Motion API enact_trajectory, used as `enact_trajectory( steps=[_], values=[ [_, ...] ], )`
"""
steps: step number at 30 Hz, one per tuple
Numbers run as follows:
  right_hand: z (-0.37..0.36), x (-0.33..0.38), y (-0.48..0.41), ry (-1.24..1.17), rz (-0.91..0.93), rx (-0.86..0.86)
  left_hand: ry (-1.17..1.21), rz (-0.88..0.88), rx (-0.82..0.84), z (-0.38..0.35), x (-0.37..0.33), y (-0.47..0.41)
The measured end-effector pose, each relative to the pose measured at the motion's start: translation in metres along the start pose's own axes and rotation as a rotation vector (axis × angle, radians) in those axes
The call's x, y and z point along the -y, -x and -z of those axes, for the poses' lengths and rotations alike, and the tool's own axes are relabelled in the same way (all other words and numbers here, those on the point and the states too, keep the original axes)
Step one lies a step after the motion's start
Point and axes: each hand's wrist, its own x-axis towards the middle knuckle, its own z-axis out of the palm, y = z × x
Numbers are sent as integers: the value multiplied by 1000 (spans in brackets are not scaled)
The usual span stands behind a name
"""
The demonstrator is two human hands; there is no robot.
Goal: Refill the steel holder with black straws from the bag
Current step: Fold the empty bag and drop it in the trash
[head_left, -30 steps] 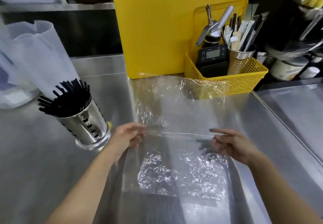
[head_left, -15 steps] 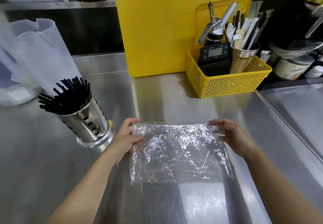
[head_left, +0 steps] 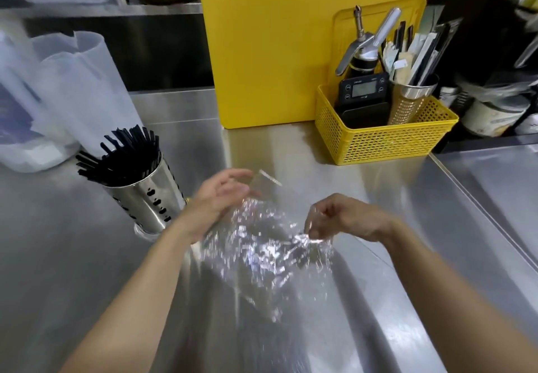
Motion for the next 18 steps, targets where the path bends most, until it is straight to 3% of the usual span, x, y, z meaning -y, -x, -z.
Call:
enact_trajectory(
  steps=[3, 6, 11, 18],
  values=[
    [-2, -14, -2, -285, 43, -251, 259, 149, -142, 20, 6, 4],
    [-6, -23, -5, -519, 57, -382, 411, 272, -102, 19, 25, 12],
    [-20, -23, -13, -648, 58, -475, 99, 326, -1, -11, 36, 14],
    [-33, -29, -5, -674, 20, -509, 115, 218, -107, -14, 43, 16]
  ],
)
